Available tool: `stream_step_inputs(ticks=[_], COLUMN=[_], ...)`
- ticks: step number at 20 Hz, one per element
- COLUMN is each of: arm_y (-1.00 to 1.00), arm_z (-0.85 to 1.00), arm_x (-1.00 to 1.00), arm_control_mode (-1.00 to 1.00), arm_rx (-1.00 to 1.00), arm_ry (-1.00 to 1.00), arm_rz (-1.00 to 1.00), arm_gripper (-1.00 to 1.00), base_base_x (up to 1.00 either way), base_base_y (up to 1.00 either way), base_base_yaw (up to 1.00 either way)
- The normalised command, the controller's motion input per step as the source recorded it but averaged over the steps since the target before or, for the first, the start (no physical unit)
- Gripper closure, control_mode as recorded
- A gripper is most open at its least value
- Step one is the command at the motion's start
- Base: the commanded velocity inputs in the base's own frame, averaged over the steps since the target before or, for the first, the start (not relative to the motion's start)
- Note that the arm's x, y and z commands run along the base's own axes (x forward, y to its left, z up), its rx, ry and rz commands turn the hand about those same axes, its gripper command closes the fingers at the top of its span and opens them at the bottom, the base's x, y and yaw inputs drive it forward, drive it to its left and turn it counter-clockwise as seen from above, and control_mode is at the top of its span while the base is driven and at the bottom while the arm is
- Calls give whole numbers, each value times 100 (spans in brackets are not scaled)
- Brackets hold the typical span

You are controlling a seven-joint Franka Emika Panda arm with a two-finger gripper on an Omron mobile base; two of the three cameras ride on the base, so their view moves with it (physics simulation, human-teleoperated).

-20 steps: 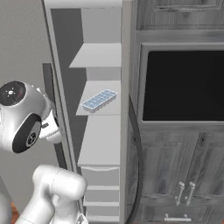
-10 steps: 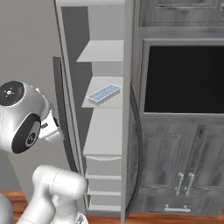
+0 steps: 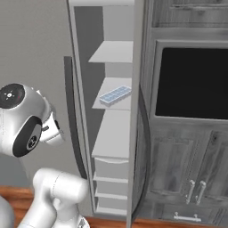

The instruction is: The ice cube tray has been filled with water. Take the tray and place it in the freezer to make ice. Close the freezer door after placing the tray.

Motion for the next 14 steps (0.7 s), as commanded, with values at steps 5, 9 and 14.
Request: stream_step_inputs(ticks=[5,9,14], arm_y=[0,0,0], arm_z=[0,0,0], arm_x=[0,0,0], arm_control_mode=[100,100,100], arm_rx=[0,0,0], arm_ry=[0,0,0], arm_rz=[0,0,0], arm_gripper=[-100,-100,-100], base_base_x=[-29,-52,-62], base_base_y=[-15,-24,-32], base_base_yaw=[24,18,7])
